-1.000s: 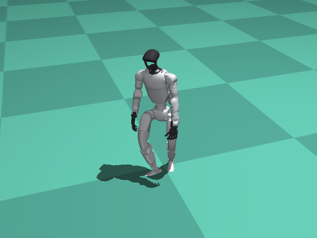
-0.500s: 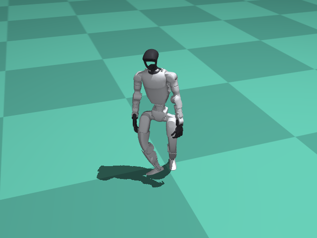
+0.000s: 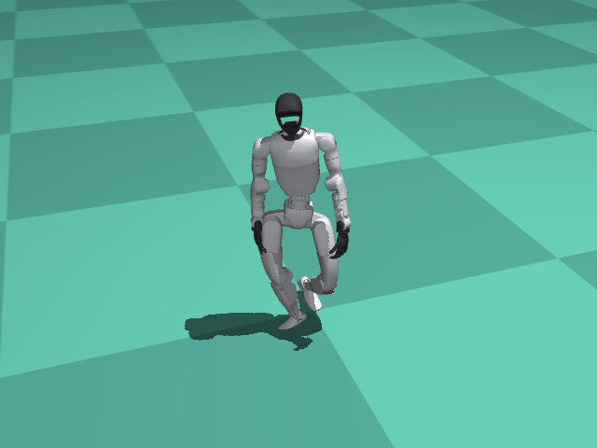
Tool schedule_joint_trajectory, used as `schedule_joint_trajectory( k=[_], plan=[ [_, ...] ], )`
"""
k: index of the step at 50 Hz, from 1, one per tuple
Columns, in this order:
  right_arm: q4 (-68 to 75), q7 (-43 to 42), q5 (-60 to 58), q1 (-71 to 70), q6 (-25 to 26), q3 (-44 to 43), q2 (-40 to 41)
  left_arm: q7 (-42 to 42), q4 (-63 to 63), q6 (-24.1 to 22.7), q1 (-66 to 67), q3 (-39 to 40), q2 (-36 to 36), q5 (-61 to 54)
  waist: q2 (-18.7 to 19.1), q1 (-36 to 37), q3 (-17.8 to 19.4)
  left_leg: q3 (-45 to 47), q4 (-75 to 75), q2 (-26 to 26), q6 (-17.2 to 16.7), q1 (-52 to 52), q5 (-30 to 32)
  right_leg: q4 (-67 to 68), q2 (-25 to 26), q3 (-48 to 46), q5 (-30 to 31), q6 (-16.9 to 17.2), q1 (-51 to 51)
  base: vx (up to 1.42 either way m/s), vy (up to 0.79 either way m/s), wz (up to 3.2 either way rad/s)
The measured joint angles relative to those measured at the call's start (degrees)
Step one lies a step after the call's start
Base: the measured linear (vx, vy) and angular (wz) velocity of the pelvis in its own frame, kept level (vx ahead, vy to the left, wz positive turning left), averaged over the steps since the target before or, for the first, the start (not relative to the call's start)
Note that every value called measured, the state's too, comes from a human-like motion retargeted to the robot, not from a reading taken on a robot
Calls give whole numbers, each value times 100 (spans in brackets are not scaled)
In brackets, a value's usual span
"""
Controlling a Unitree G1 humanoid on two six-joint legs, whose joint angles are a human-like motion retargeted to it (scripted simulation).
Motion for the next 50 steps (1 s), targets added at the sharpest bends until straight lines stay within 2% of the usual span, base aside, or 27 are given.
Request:
schedule_joint_trajectory(
  k=[7,13,18,20,23,25,31,37,43,50],
  plan=[
    [-246,-88,-82,-383,-17,92,-232,178,-92,-45,234,79,56,-58,-42,52,-83,-71,-667,63,-11,36,-252,-509,195,-315,268,-36,48,-13,1,64],
    [-357,-116,-113,-555,-32,117,-351,248,-208,-67,302,203,148,-30,-191,14,-78,59,-2034,-250,118,255,-506,-752,136,-590,463,-42,-52,-15,6,61],
    [-467,-86,-133,-662,-55,135,-379,253,-241,-65,348,275,243,28,-420,-45,-33,320,-3103,-610,312,425,-481,-770,-96,-626,607,17,-312,-19,8,58],
    [-516,-66,-149,-708,-62,145,-384,249,-231,-58,365,298,276,53,-533,-84,7,345,-3483,-797,351,476,-371,-727,-223,-308,696,178,-546,-21,8,80],
    [-580,-33,-178,-757,-55,147,-374,269,-196,-46,398,332,298,93,-796,-245,103,223,-4085,-1225,391,593,-54,-454,-498,1305,798,1026,-1281,-21,11,115],
    [-613,-19,-200,-776,-50,160,-356,274,-168,-34,437,357,314,115,-911,-268,126,224,-4367,-1389,405,607,121,-225,-637,1701,717,1212,-1554,-21,8,57],
    [-637,90,-261,-846,-5,194,-300,282,-56,15,529,457,324,124,-1062,-310,65,118,-5063,-1697,468,576,588,882,-978,2199,21,1151,-1876,-16,4,35],
    [-589,198,-277,-851,27,215,-230,262,24,45,604,599,261,44,-1246,-314,-13,-15,-5520,-2013,556,665,928,1736,-1199,2663,-512,1118,-1766,-11,2,30],
    [-536,274,-225,-825,62,160,-144,247,46,49,629,771,190,-120,-1336,-210,-58,-86,-5755,-2145,614,791,1101,1424,-1088,2918,-472,1232,-1345,-6,-1,14],
    [-484,318,-97,-800,115,49,-64,220,58,54,619,929,66,-321,-1237,-82,-56,-141,-5760,-2029,590,837,1133,605,-819,2885,-189,1225,-891,0,0,0]
  ],
)
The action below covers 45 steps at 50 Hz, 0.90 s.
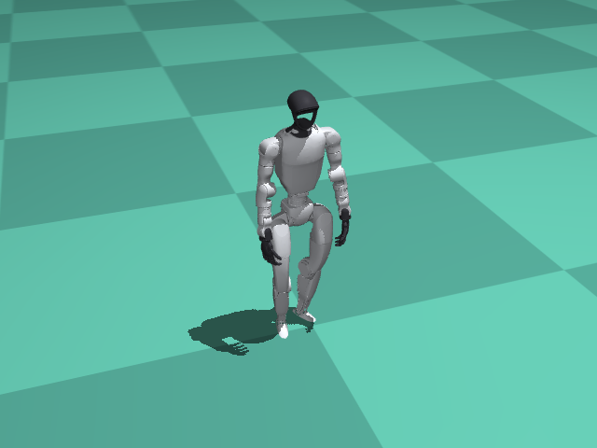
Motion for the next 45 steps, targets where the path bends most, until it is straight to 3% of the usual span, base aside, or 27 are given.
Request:
schedule_joint_trajectory(
  k=[17,38,45],
  plan=[
    [-52,-93,240,145,0,-134,8,236,-34,-48,-84,170,-143,-477,201,61,31,-222,187,216,-52,-2,-75,-1096,375,-109,498,-68,640,0,0,0],
    [-46,-427,460,204,-153,-325,-107,732,-76,-253,-185,464,-276,-749,371,123,71,-335,159,200,-87,-45,-79,-1173,368,-186,563,-10,672,0,0,0],
    [130,-513,487,4,-205,-591,-587,953,121,-337,-181,805,221,-985,504,163,83,-286,480,265,-140,-269,-254,-1211,399,-177,604,48,610,0,0,0]
  ],
)
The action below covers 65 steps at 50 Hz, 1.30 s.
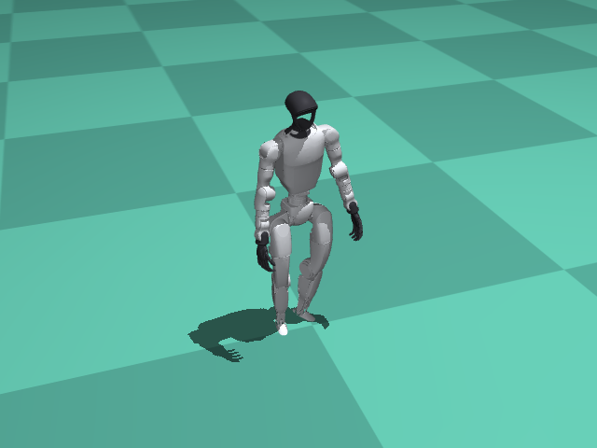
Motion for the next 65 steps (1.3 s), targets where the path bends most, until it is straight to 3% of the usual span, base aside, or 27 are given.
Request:
schedule_joint_trajectory(
  k=[8,17,21,25,33,42,50,59,65],
  plan=[
    [416,-236,222,-143,-105,-951,-2244,639,286,-220,59,1198,1573,-490,324,14,87,41,1242,346,-22,-579,-620,-540,287,95,278,65,212,0,0,0],
    [353,-1437,438,-218,-380,-2551,-5423,2401,18,-692,497,3064,3875,-857,834,14,155,14,2364,883,-39,-999,-1205,-1315,785,191,644,76,652,0,0,0],
    [229,-2085,357,-161,-490,-3152,-6249,3247,-246,-838,761,3740,4413,-793,1006,-1,168,14,2555,1017,-63,-1030,-1293,-1332,882,198,612,87,725,0,0,0],
    [80,-2619,150,-27,-527,-3587,-6593,3894,-452,-841,1000,4226,4561,-635,1123,-30,196,-5,2745,1118,-72,-1053,-1324,-1341,950,209,581,83,805,0,0,0],
    [-194,-3081,-379,363,-328,-3993,-6374,4385,-524,-493,1221,4520,4323,-286,1224,-63,298,-87,3148,1309,-69,-1136,-1345,-1353,1084,231,537,66,942,0,0,0],
    [-694,-3218,-639,696,-227,-3931,-5407,4494,-627,-254,1110,4258,3831,-102,1233,83,401,-215,3737,1574,-29,-1328,-1352,-1369,1275,256,482,38,1056,-1,-1,-1],
    [-1295,-3484,-709,725,-314,-3406,-4043,4777,-914,-288,816,3842,3253,-35,1145,326,529,-369,4405,1871,15,-1602,-1278,-1381,1491,280,438,11,1142,-4,-6,-9],
    [-1689,-3456,-883,545,-396,-2586,-2644,4821,-1118,-282,547,3432,2693,213,953,666,622,-770,4723,1843,-48,-2297,-1300,-1369,1634,344,416,23,1145,-5,-6,-16],
    [-1893,-3400,-1021,530,-415,-2288,-2223,4838,-1230,-296,550,3394,2529,289,877,740,566,-658,5430,2010,301,-2541,-1650,-1381,1667,280,438,23,1044,-1,-1,0]
  ],
)
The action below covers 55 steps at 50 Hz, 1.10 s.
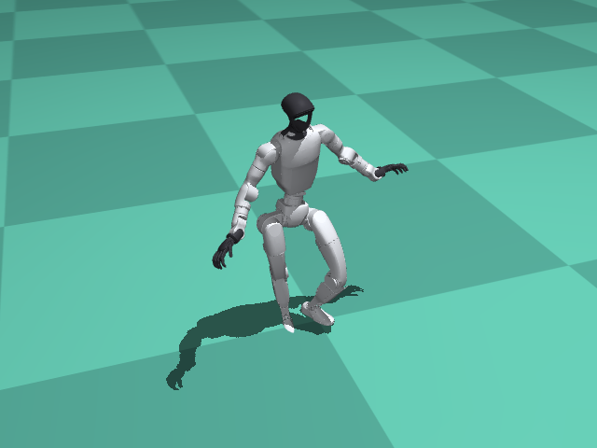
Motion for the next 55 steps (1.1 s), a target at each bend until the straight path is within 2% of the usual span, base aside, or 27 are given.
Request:
schedule_joint_trajectory(
  k=[5,10,15,20,27,37,40,47,50,55],
  plan=[
    [-164,-62,-164,25,22,97,174,124,-102,22,64,45,-40,134,-54,4,-57,-60,1211,145,339,-100,-241,89,12,-1,-17,-66,-148,0,0,0],
    [-266,-207,-340,30,103,69,282,364,-183,125,115,114,-48,346,-125,-26,-159,-325,2629,157,538,-227,-402,420,-33,9,-140,-189,-517,0,0,0],
    [-203,-246,-423,2,211,68,344,593,-99,270,94,192,-10,421,-210,-83,-360,-519,3651,80,532,-280,-488,809,-137,-28,-253,-282,-1033,0,0,0],
    [-43,-206,-412,-46,309,118,394,730,75,394,10,228,55,376,-260,-151,-576,-519,3884,-9,312,-222,-474,996,-210,-122,-284,-316,-1420,-1,0,2],
    [82,-59,-365,19,353,280,618,695,127,480,-129,43,7,344,-273,-206,-751,-362,3012,-80,-63,-30,-453,905,-258,-309,-192,-261,-1610,-6,4,9],
    [114,199,-131,48,290,763,1432,525,-193,365,-370,-478,-663,355,-376,-156,-832,-255,431,-480,-517,258,-455,535,-441,-421,152,-67,-1660,-9,8,5],
    [163,308,-16,-35,254,936,1651,458,-236,317,-468,-630,-910,336,-454,-167,-850,-222,-452,-696,-554,358,-452,483,-576,-424,265,1,-1750,-10,12,7],
    [86,563,347,-251,108,1068,1860,377,-344,278,-606,-829,-1317,319,-676,-282,-904,57,-1923,-1129,-318,546,-505,567,-974,-390,521,185,-2164,-11,13,11],
    [-52,540,544,-288,23,903,1775,445,-415,239,-537,-757,-1372,233,-693,-325,-910,106,-2141,-1181,-305,509,-377,651,-1024,-267,646,265,-2325,-12,10,9],
    [-344,343,980,-289,-153,290,1352,661,-615,102,-362,-395,-1312,-54,-714,-418,-931,108,-2387,-1309,-260,416,-181,893,-1044,245,329,289,-2443,-8,6,14]
  ],
)
